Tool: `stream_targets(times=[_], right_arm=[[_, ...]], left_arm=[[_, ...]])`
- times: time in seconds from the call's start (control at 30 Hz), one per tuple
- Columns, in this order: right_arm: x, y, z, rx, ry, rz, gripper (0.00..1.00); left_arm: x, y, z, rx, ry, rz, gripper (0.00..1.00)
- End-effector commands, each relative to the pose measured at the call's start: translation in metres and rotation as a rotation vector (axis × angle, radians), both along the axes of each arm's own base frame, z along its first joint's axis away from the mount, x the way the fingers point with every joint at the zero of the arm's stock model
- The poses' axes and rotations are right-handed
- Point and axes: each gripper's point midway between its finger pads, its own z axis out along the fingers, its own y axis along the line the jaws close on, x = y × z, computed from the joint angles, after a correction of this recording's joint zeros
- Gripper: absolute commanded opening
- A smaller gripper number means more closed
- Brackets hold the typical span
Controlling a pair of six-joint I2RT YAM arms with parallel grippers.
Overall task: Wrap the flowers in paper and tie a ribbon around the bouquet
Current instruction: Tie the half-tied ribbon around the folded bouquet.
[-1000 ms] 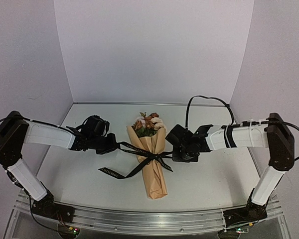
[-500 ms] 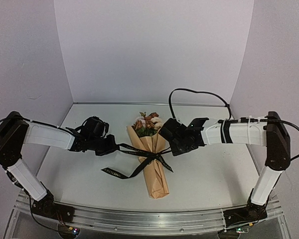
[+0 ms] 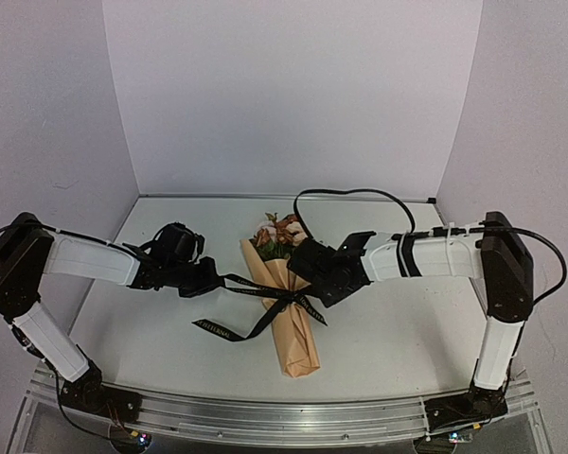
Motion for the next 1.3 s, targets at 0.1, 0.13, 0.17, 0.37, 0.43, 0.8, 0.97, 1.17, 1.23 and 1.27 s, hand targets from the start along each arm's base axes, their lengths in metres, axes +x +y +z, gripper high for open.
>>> stream_targets(times=[0.1,0.13,0.17,0.37,0.43,0.8,0.97,1.17,1.23,1.27], right_arm=[[-0.025,0.05,0.02,0.413,0.182,-0.053,0.38],[-0.026,0.05,0.021,0.442,0.19,-0.079,0.38],[-0.028,0.049,0.024,0.476,0.187,-0.114,0.38],[-0.047,0.036,0.033,0.607,0.185,-0.151,0.4],[-0.056,0.045,0.032,0.633,0.209,-0.093,0.4],[-0.057,0.093,0.001,0.575,0.264,0.037,0.32],[-0.047,0.09,-0.016,0.523,0.234,0.006,0.35],[-0.035,0.074,-0.024,0.527,0.19,-0.045,0.36],[-0.035,0.072,-0.021,0.533,0.18,-0.04,0.36],[-0.035,0.072,-0.021,0.53,0.178,-0.038,0.36]], left_arm=[[-0.003,-0.013,0.016,-0.078,-0.029,-0.056,0.0],[-0.005,-0.016,0.017,-0.081,-0.027,-0.065,0.0],[-0.007,-0.018,0.017,-0.083,-0.025,-0.073,0.0],[-0.014,-0.022,0.015,-0.086,-0.011,-0.092,0.0],[-0.015,-0.022,0.014,-0.083,-0.007,-0.094,0.0],[-0.014,-0.021,0.017,-0.079,-0.012,-0.085,0.0],[-0.013,-0.02,0.018,-0.073,-0.013,-0.086,0.0],[-0.013,-0.02,0.019,-0.072,-0.014,-0.086,0.0],[-0.013,-0.02,0.019,-0.069,-0.012,-0.085,0.0],[-0.013,-0.019,0.018,-0.067,-0.012,-0.084,0.0]])
